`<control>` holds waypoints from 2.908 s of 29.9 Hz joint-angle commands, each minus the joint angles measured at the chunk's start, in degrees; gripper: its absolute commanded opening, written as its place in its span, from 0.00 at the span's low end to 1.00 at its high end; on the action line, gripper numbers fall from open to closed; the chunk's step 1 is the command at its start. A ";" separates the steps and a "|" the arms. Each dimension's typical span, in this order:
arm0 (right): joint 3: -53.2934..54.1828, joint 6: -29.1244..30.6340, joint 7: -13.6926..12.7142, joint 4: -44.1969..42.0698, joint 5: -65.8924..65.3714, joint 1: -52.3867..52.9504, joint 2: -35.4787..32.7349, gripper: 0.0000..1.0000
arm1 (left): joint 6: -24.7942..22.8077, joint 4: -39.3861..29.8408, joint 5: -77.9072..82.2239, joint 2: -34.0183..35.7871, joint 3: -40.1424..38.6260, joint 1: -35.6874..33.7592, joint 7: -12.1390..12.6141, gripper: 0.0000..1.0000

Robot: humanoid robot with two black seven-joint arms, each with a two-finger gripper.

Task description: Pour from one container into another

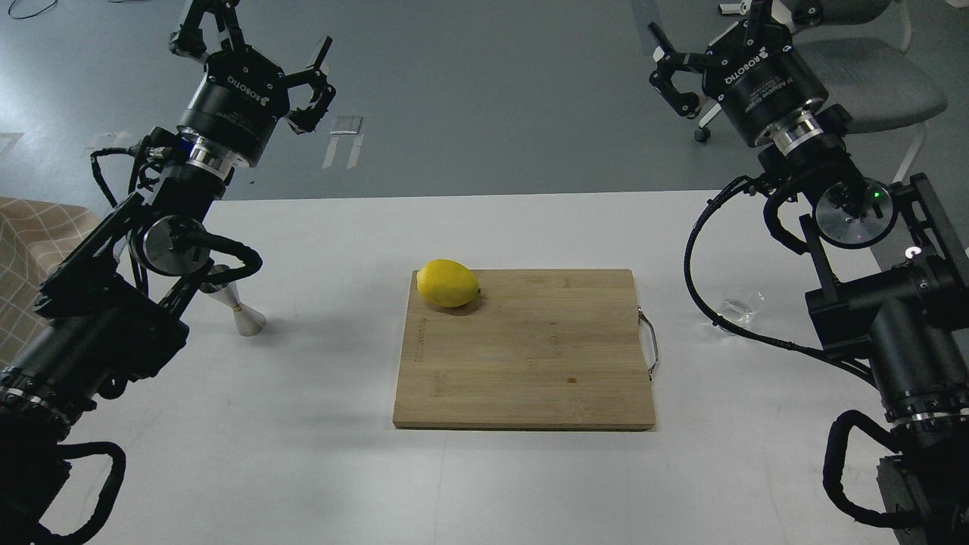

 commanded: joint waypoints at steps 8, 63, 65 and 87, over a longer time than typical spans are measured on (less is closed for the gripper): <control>0.00 -0.01 0.00 0.00 0.00 0.00 0.10 1.00 | 0.00 0.00 0.00 0.02 0.00 0.00 0.00 0.98; 0.09 -0.01 0.00 0.08 0.00 0.00 0.19 1.00 | 14.00 -22.55 38.20 19.16 0.88 3.59 -8.66 0.98; 0.09 -0.01 0.00 0.08 0.00 0.00 0.19 1.00 | 17.34 -26.17 42.60 21.89 0.88 5.00 -8.66 0.98; 0.00 -0.10 0.00 0.08 0.00 0.00 0.28 1.00 | 56.00 -32.52 87.89 40.10 1.06 36.99 -8.66 0.98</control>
